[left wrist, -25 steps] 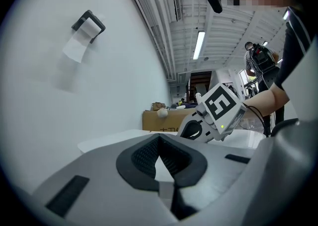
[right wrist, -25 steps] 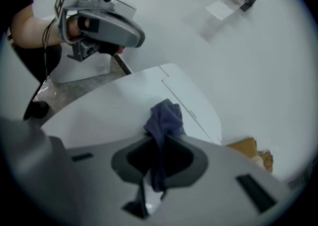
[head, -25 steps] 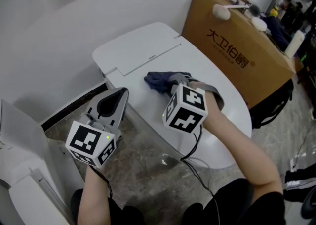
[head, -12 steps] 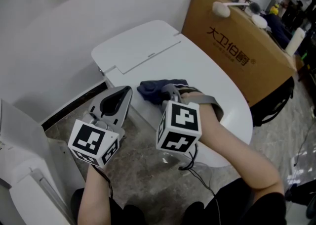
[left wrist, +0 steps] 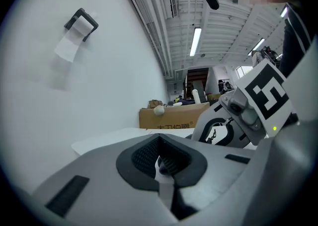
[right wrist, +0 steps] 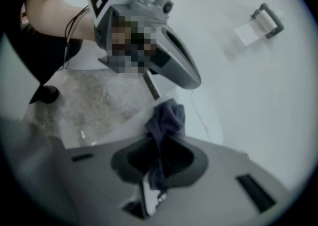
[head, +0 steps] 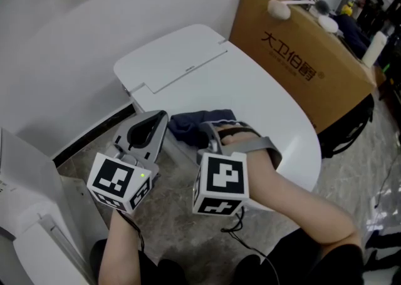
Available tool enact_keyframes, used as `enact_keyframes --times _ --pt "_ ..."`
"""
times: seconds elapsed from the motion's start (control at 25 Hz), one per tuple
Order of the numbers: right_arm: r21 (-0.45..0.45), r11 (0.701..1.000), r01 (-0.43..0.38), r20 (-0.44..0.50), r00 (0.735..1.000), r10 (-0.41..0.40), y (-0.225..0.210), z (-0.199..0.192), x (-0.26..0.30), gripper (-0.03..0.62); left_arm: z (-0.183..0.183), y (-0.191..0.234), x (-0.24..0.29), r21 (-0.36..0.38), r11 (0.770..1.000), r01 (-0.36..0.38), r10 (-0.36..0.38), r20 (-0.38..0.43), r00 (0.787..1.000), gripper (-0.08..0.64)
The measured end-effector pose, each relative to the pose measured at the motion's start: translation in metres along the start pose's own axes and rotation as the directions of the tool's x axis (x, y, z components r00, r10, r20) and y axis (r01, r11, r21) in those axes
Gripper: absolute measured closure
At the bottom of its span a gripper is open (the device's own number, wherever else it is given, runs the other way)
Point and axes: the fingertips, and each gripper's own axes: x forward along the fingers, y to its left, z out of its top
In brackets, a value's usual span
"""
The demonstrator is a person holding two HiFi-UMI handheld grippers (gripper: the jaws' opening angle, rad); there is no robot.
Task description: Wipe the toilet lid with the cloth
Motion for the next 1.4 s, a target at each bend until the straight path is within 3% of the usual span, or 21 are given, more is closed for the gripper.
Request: enact_keyframes --times 0.24,0.4,0.64,0.92,1.28,1.4 --pt "0.047 0.997 -0.056 0.054 0.997 0.053 0.004 0.003 -0.005 0.525 0.000 -0.002 0.000 0.003 1.000 0.003 -0.003 -0.003 1.000 0.547" --pt "0.131 0.990 -0.052 0.070 0.997 0.043 -0.030 -0.015 -0.008 0.525 0.000 0.003 -0.002 -0.006 1.000 -0.005 0.005 -0.001 1.000 0.547" --pt "0.182 0.980 0.081 -0.053 0.996 -0.072 -0.113 -0.090 0.012 0.525 0.001 0.002 -0.002 -0.003 1.000 0.001 -0.001 0.005 1.000 0.547" --pt "0.223 0.956 0.193 -0.201 0.968 -0.149 -0.196 -0.177 0.051 0.525 0.002 -0.001 0.000 -0.007 1.000 0.014 -0.014 0.007 1.000 0.547" --pt "0.236 0.933 0.272 -0.303 0.933 -0.195 -0.223 -0.247 0.091 0.525 0.010 -0.010 0.002 -0.018 0.999 0.035 -0.035 0.038 0.999 0.548" --pt "0.247 0.935 0.253 -0.330 0.930 -0.165 -0.218 -0.258 0.100 0.525 0.009 -0.011 0.004 -0.024 0.999 0.040 -0.039 0.037 0.999 0.548"
